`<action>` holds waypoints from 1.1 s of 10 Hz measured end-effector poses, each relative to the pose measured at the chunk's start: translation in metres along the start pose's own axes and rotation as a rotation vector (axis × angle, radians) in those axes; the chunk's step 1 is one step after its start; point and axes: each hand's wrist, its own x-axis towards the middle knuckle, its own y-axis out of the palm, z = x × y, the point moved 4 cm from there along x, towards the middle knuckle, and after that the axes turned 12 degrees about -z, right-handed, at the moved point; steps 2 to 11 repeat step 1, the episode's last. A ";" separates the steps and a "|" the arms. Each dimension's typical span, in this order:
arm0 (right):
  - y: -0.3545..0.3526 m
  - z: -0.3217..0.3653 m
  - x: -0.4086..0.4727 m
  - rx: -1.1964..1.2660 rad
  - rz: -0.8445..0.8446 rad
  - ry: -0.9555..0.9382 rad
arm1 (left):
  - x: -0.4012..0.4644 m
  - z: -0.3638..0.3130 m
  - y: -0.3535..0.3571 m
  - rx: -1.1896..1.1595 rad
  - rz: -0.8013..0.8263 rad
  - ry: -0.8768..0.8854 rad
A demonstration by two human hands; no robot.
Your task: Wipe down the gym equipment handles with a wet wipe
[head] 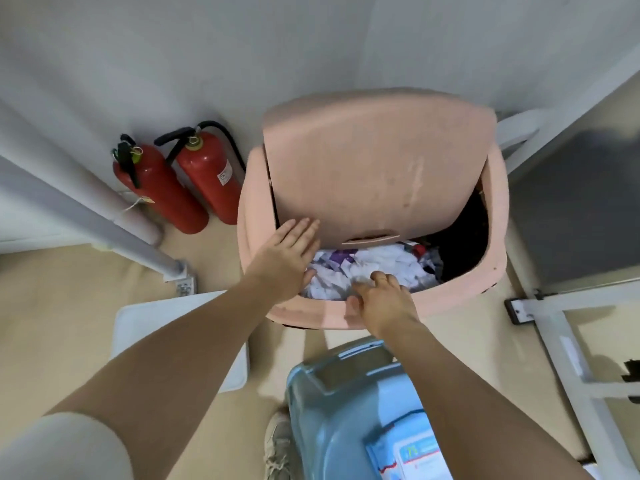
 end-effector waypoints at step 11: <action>-0.012 0.007 -0.006 -0.010 -0.002 -0.007 | -0.006 0.000 -0.012 0.073 -0.058 0.048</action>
